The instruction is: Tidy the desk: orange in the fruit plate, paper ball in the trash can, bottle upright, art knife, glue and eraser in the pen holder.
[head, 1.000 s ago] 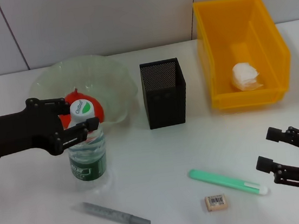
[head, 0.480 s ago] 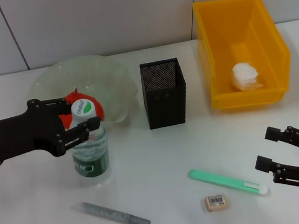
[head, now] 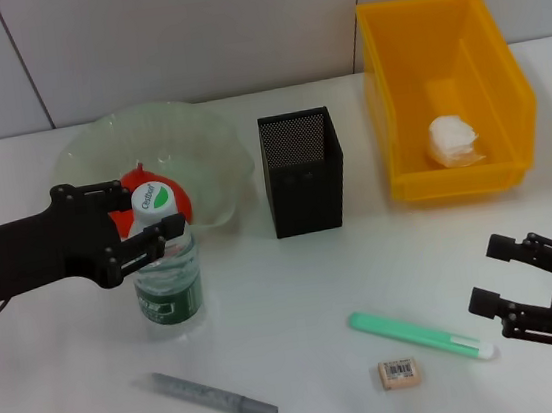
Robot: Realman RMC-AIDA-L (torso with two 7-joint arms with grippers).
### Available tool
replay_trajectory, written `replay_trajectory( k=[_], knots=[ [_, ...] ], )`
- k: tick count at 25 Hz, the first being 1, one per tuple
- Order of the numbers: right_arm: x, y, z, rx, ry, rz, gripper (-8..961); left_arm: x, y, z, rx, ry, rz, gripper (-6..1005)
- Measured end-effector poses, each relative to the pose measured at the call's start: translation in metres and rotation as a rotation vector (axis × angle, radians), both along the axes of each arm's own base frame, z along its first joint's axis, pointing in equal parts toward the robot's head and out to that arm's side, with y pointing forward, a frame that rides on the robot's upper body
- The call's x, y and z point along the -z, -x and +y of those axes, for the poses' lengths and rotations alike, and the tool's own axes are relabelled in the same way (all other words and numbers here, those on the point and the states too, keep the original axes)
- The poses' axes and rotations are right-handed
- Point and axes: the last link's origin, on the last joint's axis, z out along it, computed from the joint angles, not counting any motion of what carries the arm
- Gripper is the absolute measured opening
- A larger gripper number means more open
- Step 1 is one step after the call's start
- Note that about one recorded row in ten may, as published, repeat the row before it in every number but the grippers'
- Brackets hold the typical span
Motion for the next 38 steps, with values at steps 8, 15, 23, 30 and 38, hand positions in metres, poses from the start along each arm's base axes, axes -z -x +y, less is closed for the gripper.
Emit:
replay_trajectory(
  k=[8,15,23,30,38],
  knots=[
    [0.001,0.000,0.000,0.001,0.002,0.002,843,0.003,0.002,0.001,0.002,-0.004,0.000,479],
    [0.001,0.000,0.000,0.003,0.003,0.000,843,0.004,0.005,0.000,0.000,-0.033,-0.049,482],
    [0.000,-0.001,0.000,0.002,0.003,-0.003,843,0.003,0.005,0.001,-0.007,-0.035,-0.066,486],
    [0.000,-0.001,0.000,0.001,0.004,-0.003,842,-0.009,0.006,0.004,-0.009,-0.071,-0.088,765],
    [-0.001,-0.001,0.000,0.000,-0.001,-0.004,842,-0.042,0.004,-0.005,0.065,-0.195,-0.200,809]
  ],
)
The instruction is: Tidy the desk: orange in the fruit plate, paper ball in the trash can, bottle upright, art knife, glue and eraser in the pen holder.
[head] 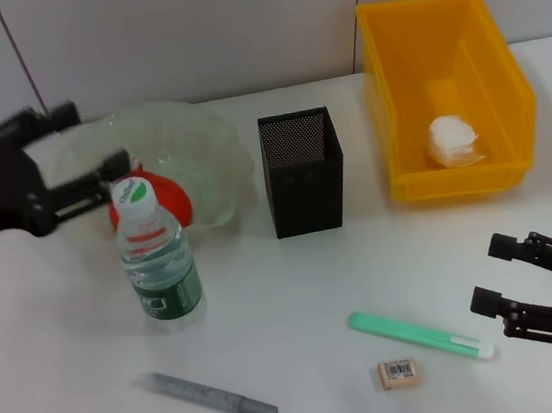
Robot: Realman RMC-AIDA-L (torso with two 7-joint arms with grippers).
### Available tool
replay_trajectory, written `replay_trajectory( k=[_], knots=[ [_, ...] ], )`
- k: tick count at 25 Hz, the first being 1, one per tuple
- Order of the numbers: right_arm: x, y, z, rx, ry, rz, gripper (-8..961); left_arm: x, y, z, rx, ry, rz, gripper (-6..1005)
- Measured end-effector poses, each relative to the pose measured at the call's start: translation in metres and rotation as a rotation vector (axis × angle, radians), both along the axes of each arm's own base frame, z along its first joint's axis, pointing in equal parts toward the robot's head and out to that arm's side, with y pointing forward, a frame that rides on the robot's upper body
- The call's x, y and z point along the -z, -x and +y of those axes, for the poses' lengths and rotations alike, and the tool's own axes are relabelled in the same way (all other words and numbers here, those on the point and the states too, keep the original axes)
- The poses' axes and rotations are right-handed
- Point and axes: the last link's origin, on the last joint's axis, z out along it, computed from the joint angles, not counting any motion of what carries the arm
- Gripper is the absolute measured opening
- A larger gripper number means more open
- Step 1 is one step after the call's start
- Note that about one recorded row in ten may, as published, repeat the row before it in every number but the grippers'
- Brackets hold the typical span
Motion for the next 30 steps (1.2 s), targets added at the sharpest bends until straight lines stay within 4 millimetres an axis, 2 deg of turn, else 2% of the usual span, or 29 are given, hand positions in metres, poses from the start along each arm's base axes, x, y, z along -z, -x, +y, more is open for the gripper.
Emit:
replay_trajectory(
  k=[4,8,14,16,17,20,24,27,30],
  knots=[
    [-0.001,0.000,0.001,0.000,-0.005,0.003,842,-0.011,0.000,-0.020,0.084,-0.043,-0.109,808],
    [-0.003,0.000,0.002,0.001,-0.018,0.008,842,-0.008,0.002,-0.034,0.143,-0.023,-0.114,807],
    [-0.019,0.006,0.004,-0.032,-0.034,0.019,842,0.013,0.011,-0.055,0.198,0.073,-0.155,806],
    [-0.029,0.009,0.007,-0.032,-0.013,0.003,842,0.016,0.013,-0.056,0.191,0.087,-0.154,806],
    [-0.042,0.014,0.010,-0.030,0.006,-0.019,842,0.022,0.015,-0.057,0.182,0.102,-0.155,806],
    [-0.053,0.021,0.013,-0.039,0.016,-0.035,842,0.036,0.021,-0.060,0.172,0.134,-0.155,805],
    [-0.076,0.041,0.017,-0.069,0.038,-0.114,841,0.057,0.027,-0.068,0.158,0.190,-0.168,805],
    [-0.082,0.046,0.020,-0.065,0.057,-0.153,841,0.070,0.030,-0.075,0.155,0.226,-0.176,804],
    [-0.087,0.057,0.025,-0.056,0.103,-0.209,841,0.073,0.029,-0.078,0.162,0.246,-0.175,803]
  ],
)
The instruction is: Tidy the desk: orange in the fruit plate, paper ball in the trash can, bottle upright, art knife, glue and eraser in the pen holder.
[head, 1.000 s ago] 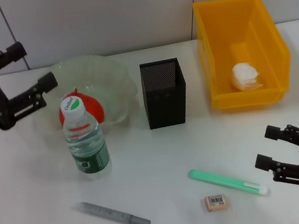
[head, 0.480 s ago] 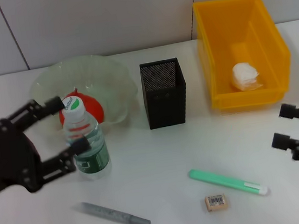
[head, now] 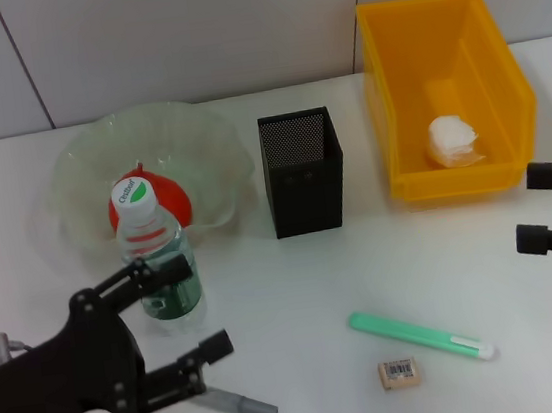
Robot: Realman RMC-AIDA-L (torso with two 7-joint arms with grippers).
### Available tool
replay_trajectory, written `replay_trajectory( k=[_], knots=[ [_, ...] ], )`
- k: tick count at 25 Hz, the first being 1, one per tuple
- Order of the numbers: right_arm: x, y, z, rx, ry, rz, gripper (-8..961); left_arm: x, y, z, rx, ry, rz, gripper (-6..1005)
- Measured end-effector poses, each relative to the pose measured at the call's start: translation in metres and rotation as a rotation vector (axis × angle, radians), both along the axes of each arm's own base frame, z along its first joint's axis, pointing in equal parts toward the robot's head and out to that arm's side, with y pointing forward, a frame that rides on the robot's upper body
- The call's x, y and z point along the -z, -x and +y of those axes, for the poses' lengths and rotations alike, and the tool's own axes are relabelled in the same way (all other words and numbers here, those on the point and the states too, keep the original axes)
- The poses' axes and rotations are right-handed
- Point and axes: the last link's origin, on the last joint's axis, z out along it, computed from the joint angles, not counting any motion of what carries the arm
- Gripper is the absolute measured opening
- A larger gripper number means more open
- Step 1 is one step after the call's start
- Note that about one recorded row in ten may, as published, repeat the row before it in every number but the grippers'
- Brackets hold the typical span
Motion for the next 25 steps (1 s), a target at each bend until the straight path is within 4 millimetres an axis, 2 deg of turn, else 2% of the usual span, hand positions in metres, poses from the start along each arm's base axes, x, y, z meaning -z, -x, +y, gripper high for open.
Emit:
replay_trajectory(
  k=[10,12,15,19,25],
  knots=[
    [-0.027,0.039,0.017,0.155,0.197,-0.250,841,0.014,-0.004,-0.003,-0.009,0.072,-0.015,802],
    [-0.036,0.056,0.030,0.204,0.243,-0.306,841,0.016,-0.004,-0.003,-0.019,0.075,-0.013,801],
    [-0.037,0.065,0.039,0.239,0.281,-0.356,841,0.020,0.000,-0.003,-0.039,0.074,0.008,801],
    [-0.024,0.084,0.061,0.297,0.360,-0.534,841,0.026,0.007,-0.005,-0.052,0.080,0.062,800],
    [0.020,0.105,0.083,0.329,0.423,-0.809,840,0.030,0.009,-0.007,-0.069,0.088,0.070,799]
  ],
)
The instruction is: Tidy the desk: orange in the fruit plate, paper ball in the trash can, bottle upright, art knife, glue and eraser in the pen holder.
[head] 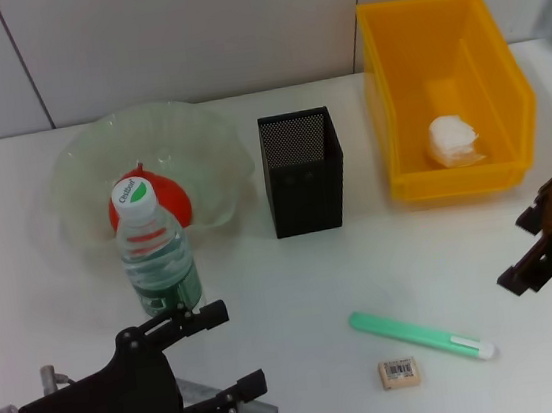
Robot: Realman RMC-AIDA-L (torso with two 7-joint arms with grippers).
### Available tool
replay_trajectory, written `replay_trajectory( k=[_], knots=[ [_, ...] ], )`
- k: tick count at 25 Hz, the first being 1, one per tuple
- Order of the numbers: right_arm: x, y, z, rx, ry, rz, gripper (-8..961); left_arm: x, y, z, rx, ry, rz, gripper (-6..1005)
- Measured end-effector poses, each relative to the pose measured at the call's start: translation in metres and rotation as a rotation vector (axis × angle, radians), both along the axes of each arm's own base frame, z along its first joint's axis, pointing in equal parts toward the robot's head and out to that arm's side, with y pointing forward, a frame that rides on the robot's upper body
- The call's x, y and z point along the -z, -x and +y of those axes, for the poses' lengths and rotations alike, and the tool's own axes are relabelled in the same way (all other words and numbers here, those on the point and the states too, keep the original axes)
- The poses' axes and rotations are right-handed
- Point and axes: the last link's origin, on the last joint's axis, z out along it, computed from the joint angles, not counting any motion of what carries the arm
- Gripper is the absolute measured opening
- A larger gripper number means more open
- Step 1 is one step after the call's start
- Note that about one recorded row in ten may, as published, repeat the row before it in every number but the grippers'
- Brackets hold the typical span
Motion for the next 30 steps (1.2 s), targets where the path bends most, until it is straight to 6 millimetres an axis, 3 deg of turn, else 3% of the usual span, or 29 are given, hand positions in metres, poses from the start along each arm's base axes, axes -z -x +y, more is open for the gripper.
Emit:
replay_trajectory(
  k=[5,13,21,30],
  knots=[
    [0.030,0.011,0.002,-0.042,0.048,-0.065,840,0.001,-0.001,0.000,-0.004,0.001,-0.005,798],
    [0.064,0.012,-0.003,-0.114,0.126,-0.125,840,0.000,-0.001,0.002,0.000,-0.001,-0.003,798],
    [0.088,0.001,0.002,-0.154,0.143,-0.204,817,0.000,-0.002,0.002,0.002,-0.001,-0.003,798],
    [0.100,-0.003,0.005,-0.160,0.150,-0.208,776,0.000,-0.002,0.002,0.005,0.000,-0.005,798]
  ],
)
